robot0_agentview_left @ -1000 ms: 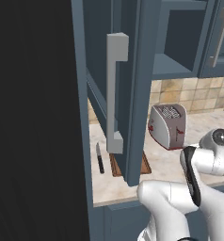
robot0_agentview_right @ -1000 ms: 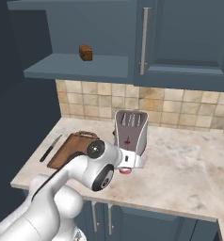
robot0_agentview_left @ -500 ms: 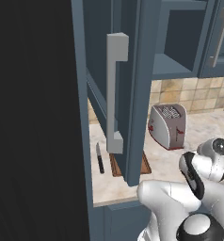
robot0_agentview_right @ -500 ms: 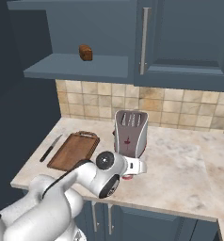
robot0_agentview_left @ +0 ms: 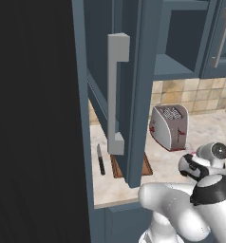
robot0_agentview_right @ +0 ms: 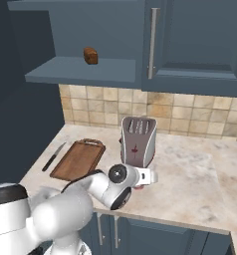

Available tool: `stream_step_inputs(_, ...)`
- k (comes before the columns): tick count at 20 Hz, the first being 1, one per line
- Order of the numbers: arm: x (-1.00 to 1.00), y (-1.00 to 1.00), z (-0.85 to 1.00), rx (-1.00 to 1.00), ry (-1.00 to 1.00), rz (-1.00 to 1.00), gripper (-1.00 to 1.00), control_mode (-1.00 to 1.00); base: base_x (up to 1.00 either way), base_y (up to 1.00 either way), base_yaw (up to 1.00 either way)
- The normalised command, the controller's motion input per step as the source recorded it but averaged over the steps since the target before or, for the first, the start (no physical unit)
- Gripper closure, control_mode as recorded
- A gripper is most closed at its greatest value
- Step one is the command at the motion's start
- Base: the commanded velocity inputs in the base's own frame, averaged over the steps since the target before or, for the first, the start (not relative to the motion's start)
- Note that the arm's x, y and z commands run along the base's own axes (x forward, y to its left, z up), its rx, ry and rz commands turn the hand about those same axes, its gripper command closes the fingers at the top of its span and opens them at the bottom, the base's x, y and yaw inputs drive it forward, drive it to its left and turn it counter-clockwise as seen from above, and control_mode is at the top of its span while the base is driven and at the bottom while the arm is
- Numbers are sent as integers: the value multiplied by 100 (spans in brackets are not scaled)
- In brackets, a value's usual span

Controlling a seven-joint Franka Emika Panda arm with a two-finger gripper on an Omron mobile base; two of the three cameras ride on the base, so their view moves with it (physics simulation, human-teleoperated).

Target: Pick the bread, place it on the cutting board, pick the jam, place it on the counter, and close the cabinet.

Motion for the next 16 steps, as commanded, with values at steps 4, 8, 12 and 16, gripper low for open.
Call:
stream_step_inputs(4,36,-6,-7,1,0,1,100,-100,0,0,0)
stream_step_inputs(8,23,0,-1,2,4,1,100,-100,0,0,0)
stream_step_inputs(12,6,0,-4,2,6,2,100,-100,0,0,0)
stream_step_inputs(16,0,0,0,3,9,3,100,-100,0,0,0)
